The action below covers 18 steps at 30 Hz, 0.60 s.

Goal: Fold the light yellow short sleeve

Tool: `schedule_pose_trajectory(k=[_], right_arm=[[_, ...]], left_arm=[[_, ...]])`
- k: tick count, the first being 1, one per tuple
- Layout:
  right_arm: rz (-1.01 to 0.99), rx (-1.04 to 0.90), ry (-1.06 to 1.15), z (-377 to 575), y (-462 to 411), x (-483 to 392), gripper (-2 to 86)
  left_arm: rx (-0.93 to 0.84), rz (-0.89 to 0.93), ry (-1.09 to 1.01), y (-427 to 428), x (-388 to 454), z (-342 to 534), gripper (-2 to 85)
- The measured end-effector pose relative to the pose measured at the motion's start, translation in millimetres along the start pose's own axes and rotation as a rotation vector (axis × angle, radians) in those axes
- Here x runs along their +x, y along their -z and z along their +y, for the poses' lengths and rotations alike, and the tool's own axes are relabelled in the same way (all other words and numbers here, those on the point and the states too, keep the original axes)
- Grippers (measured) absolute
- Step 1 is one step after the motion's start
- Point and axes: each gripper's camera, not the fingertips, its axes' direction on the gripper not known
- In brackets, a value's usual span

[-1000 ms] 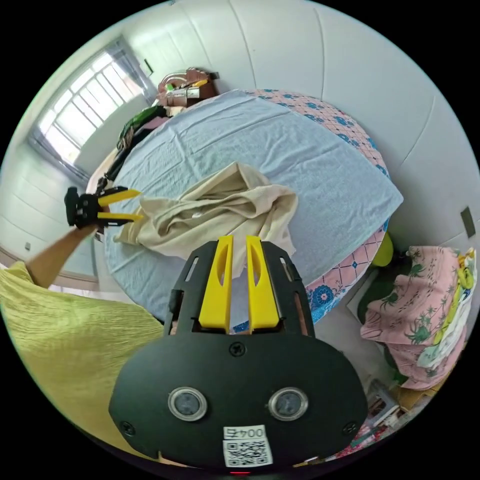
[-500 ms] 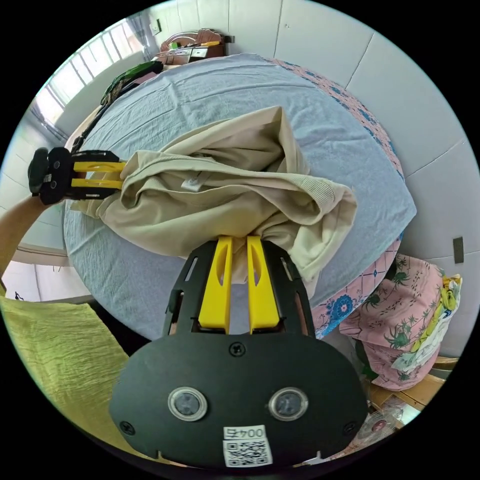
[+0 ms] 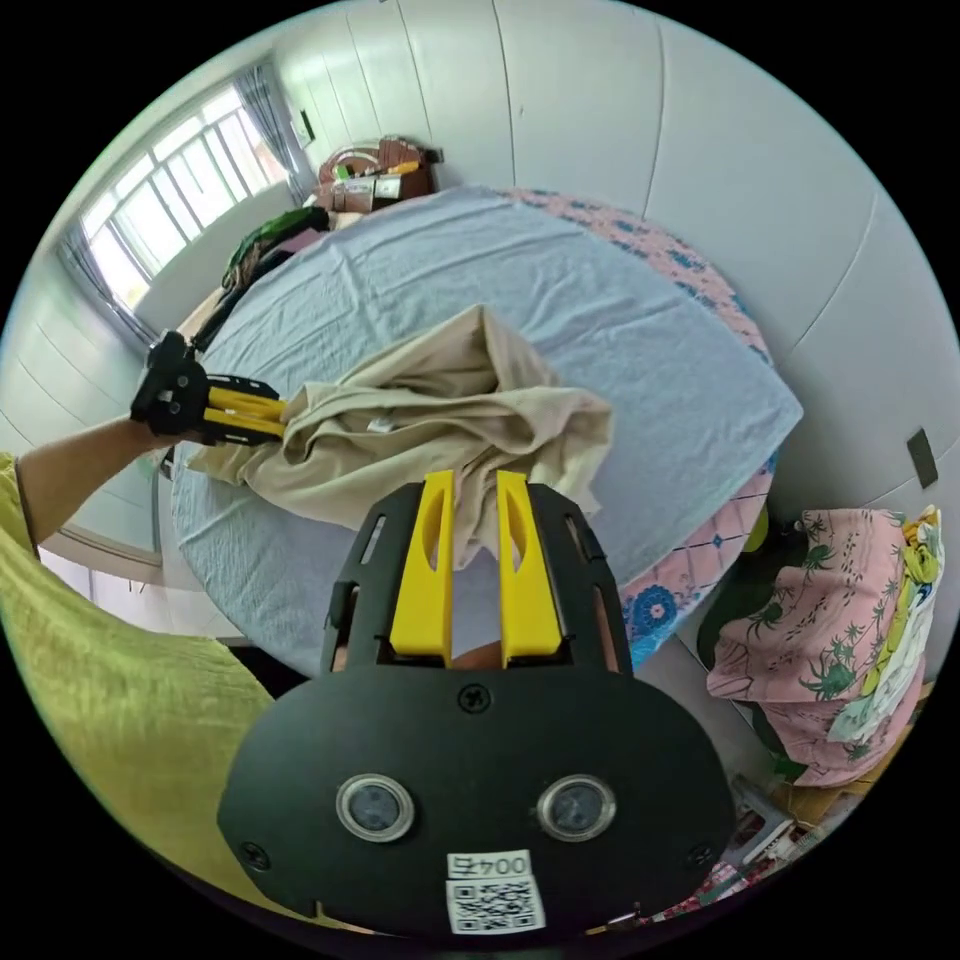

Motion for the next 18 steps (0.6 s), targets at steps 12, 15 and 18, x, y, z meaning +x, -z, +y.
schedule_pose_trajectory(k=[12,15,18], right_arm=[[-0.355,-0.184,-0.068,-36,-2,99,10.7],[-0.460,-0.219,-0.083,-41,-2,104,4.0],[-0.466,-0.207,-0.045,-49,20,98,1.4]], left_arm=[[-0.010,0.001,0.288,64,-43,-8,1.6],[0.039,0.014,0.361,91,-59,0,1.5],[0.083,0.024,0.418,115,-70,7,1.5]])
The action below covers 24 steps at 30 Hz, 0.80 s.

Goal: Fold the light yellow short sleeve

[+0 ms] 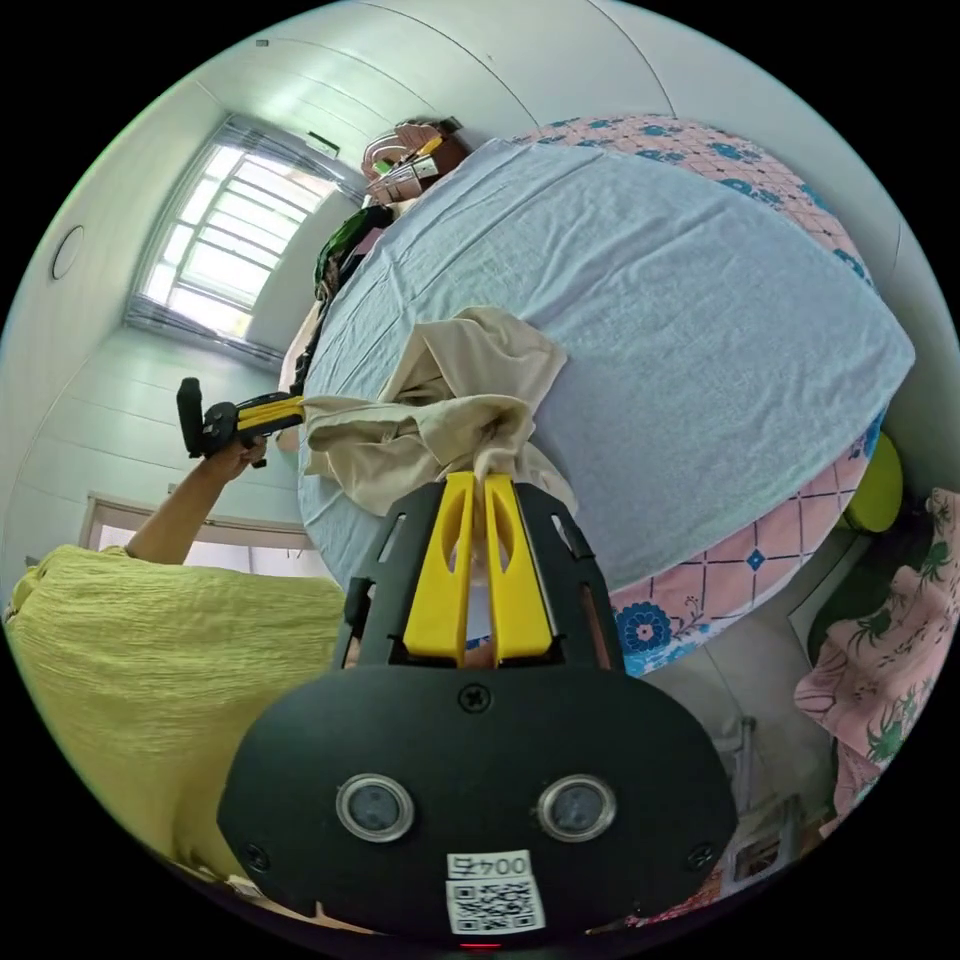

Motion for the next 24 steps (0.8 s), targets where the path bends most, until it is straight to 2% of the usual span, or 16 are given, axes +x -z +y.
schedule_pose_trajectory(k=[4,8,12,16,21,24], right_arm=[[0.083,0.141,0.094,-5,52,-39,-0.2],[0.367,0.293,0.266,-17,108,-104,-0.8],[0.666,0.421,0.448,-30,137,-173,-0.9],[0.703,0.415,0.470,-48,139,-200,-1.0],[0.680,0.313,0.374,-53,112,-197,-1.1],[0.661,0.250,0.313,-50,100,-186,-1.0]], left_arm=[[0.043,-0.011,0.040,32,-10,0,1.4],[0.155,0.007,0.072,86,-29,2,1.4],[0.273,0.126,0.045,136,-48,7,1.6],[0.222,0.137,0.018,132,-45,5,2.2],[0.113,0.181,0.040,80,-21,-6,3.1],[0.070,0.134,0.015,65,-2,-16,3.7]])
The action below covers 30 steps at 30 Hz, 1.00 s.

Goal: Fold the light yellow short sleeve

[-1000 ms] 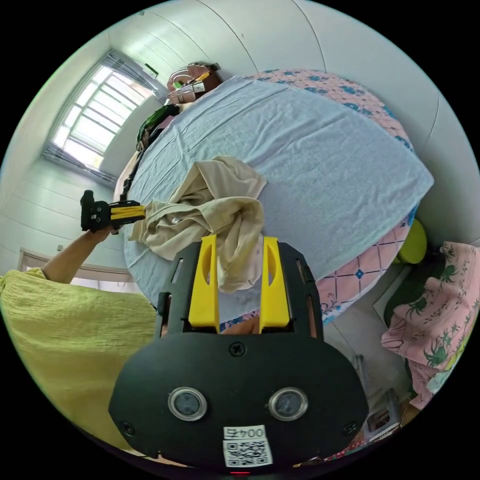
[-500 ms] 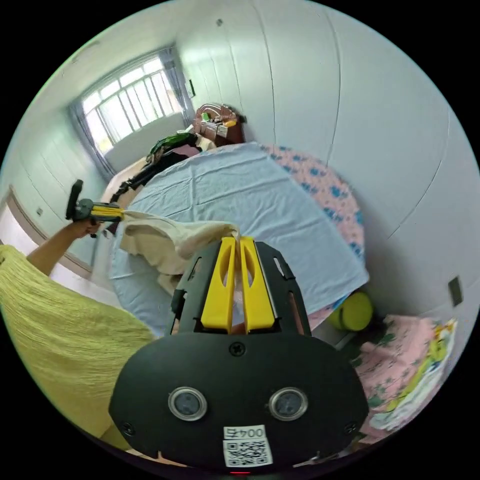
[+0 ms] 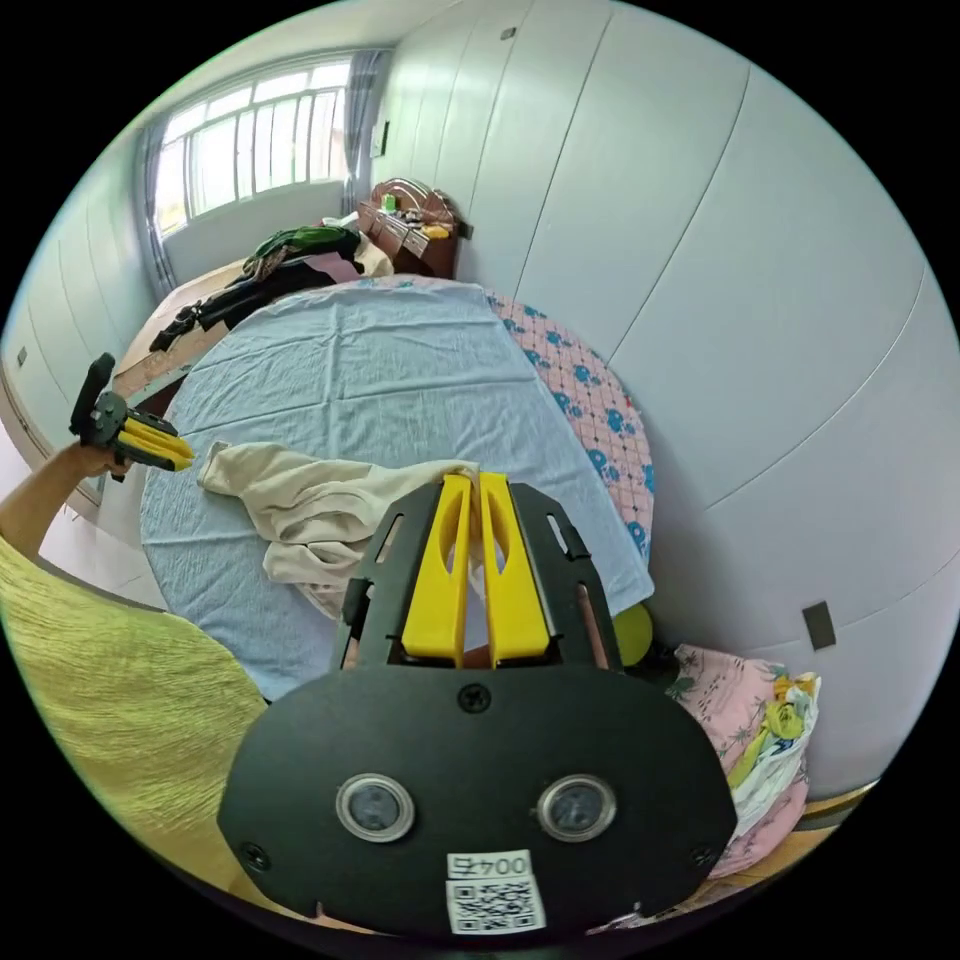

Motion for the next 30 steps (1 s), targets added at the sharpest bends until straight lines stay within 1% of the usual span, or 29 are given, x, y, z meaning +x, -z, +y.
schedule_pose_trajectory(k=[2,4,6,10,12,13,15,18,21,24,28,30], right_arm=[[-0.025,-0.026,-0.049,3,-7,6,-0.8],[-0.055,-0.039,-0.103,4,-10,14,-0.7],[-0.091,-0.038,-0.150,4,-11,21,-0.4],[-0.103,-0.040,-0.160,2,-8,19,0.0],[-0.093,-0.043,-0.147,1,-5,14,0.2],[-0.090,-0.042,-0.144,1,-4,13,0.2],[-0.095,-0.041,-0.145,0,-2,9,0.3],[-0.106,-0.037,-0.152,0,2,5,0.4],[-0.119,-0.026,-0.153,2,8,0,0.3],[-0.120,-0.025,-0.151,5,12,-7,0.3],[-0.125,-0.022,-0.158,10,17,-15,0.4],[-0.118,-0.016,-0.153,11,24,-22,0.2]], left_arm=[[-0.002,-0.041,-0.037,-3,14,-8,4.4],[0.004,-0.119,-0.107,-3,35,-18,5.4],[-0.013,-0.257,-0.216,-7,63,-32,6.8],[-0.084,-0.390,-0.338,-20,85,-47,8.1],[-0.111,-0.506,-0.446,-25,101,-52,8.5],[-0.116,-0.526,-0.478,-26,105,-53,8.6],[-0.137,-0.609,-0.605,-29,120,-56,8.8],[-0.190,-0.665,-0.736,-31,131,-57,9.0],[-0.209,-0.715,-0.816,-26,135,-58,9.0],[-0.200,-0.754,-0.854,-19,138,-63,8.8],[-0.212,-0.773,-0.850,-10,136,-68,7.1],[-0.150,-0.757,-0.750,15,126,-73,3.9]])
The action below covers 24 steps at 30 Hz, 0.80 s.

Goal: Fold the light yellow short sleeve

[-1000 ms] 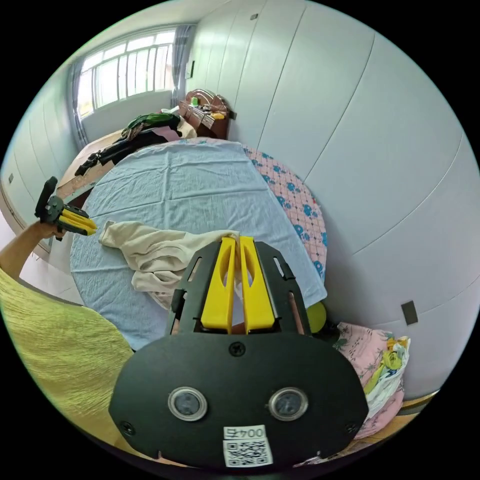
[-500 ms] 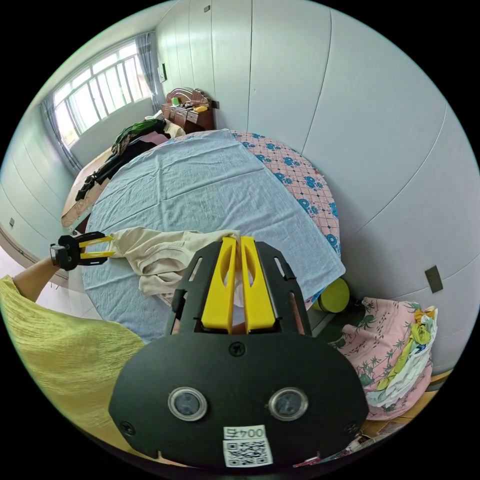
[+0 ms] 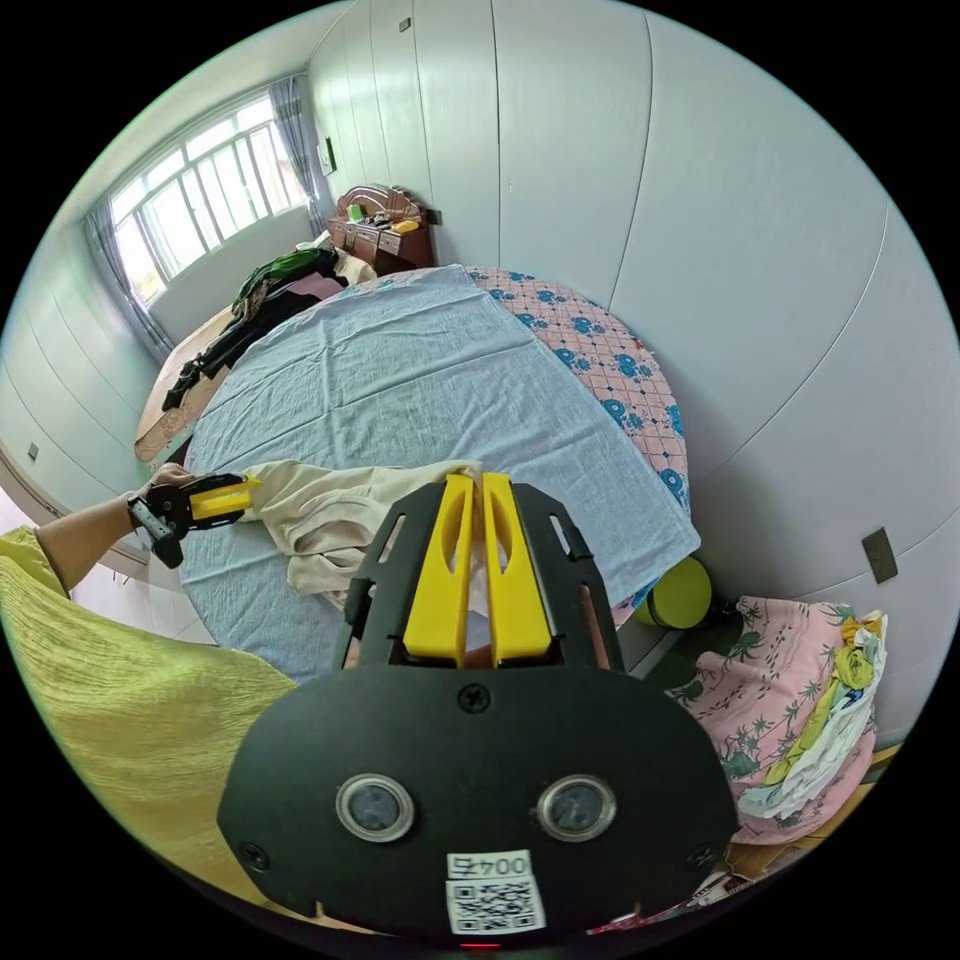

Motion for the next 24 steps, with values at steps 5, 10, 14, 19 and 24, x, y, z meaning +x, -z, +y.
schedule_pose_trajectory(k=[5,10,14,19,24], right_arm=[[0.044,0.059,0.035,-4,25,-16,0.1],[0.080,0.213,0.097,-32,77,-36,0.0],[0.083,0.398,0.148,-64,145,-58,-0.1],[0.087,0.608,0.185,-86,228,-82,-0.2],[0.198,0.758,0.300,-93,289,-135,-0.6]], left_arm=[[0.078,0.120,0.425,37,-99,60,1.8],[0.213,0.225,0.858,83,-214,153,1.1],[0.403,0.234,1.200,142,-303,249,1.1],[0.591,0.132,1.408,218,-366,337,1.1],[0.664,-0.087,1.448,300,-402,389,1.1]])
